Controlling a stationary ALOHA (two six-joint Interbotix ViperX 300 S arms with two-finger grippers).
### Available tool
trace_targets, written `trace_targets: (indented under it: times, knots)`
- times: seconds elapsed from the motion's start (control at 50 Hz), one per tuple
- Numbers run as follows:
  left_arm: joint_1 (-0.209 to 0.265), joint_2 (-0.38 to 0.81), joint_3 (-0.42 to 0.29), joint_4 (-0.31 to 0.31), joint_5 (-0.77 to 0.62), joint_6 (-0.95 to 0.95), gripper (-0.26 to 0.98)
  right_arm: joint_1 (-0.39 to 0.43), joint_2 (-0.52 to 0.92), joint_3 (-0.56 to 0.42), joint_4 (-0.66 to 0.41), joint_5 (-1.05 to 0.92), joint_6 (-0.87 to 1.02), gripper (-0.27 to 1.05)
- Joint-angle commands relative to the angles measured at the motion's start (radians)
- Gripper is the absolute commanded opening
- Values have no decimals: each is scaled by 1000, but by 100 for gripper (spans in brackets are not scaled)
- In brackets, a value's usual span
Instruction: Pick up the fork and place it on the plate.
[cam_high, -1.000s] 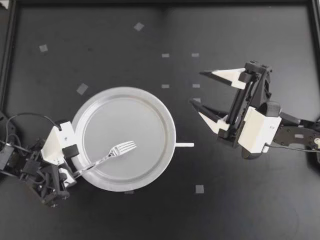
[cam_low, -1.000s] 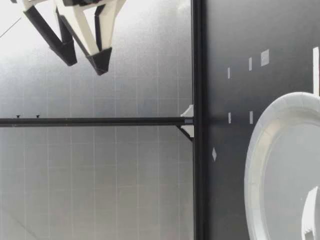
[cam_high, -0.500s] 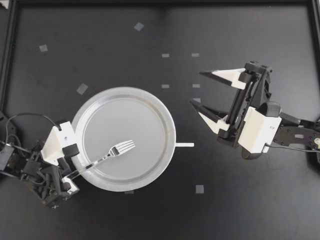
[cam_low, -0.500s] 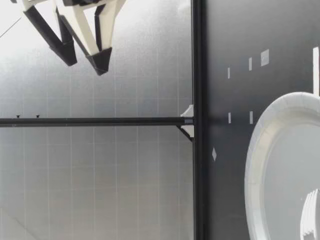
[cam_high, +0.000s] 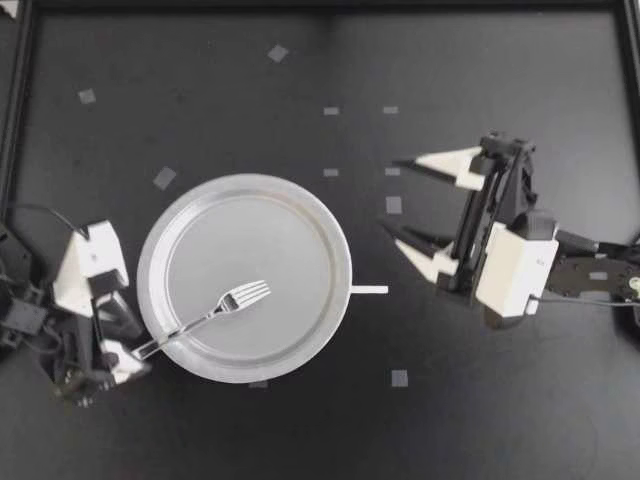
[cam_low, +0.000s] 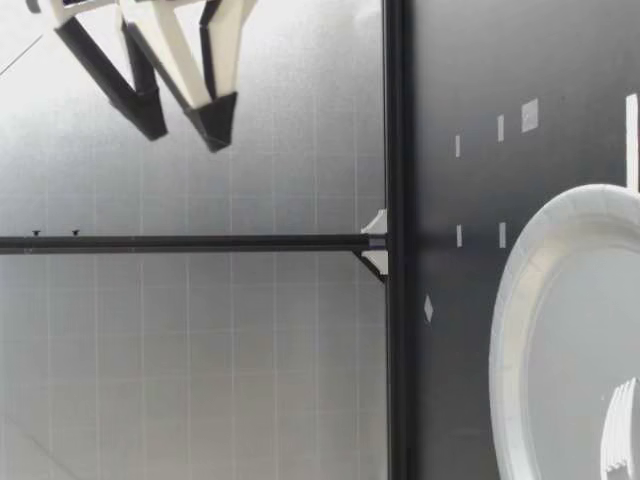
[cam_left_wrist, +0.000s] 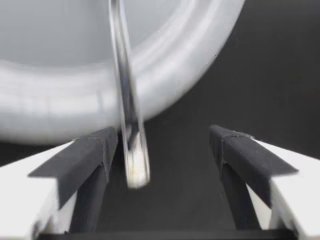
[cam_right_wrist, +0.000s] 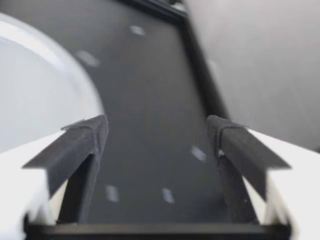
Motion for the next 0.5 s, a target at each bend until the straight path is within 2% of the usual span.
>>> trace_targets:
  times: [0.0, 0.1, 0.24, 0.34, 0.48]
  knots:
    - [72, -92, -110, 146, -6, 48, 71, 32, -46, -48, -3, -38, 11, 75]
    - [91, -118, -213, 258, -6, 101, 71, 64, -74, -61, -3, -63, 37, 75]
    - [92, -94, -334, 365, -12, 176, 71, 121, -121, -63, -3, -64, 101, 75]
    - [92, -57, -400, 419, -26, 222, 70, 153, -156, -61, -3, -72, 160, 70]
    - [107, 20, -439, 468, -101, 261, 70, 169, -187, -31, -5, -89, 270, 53]
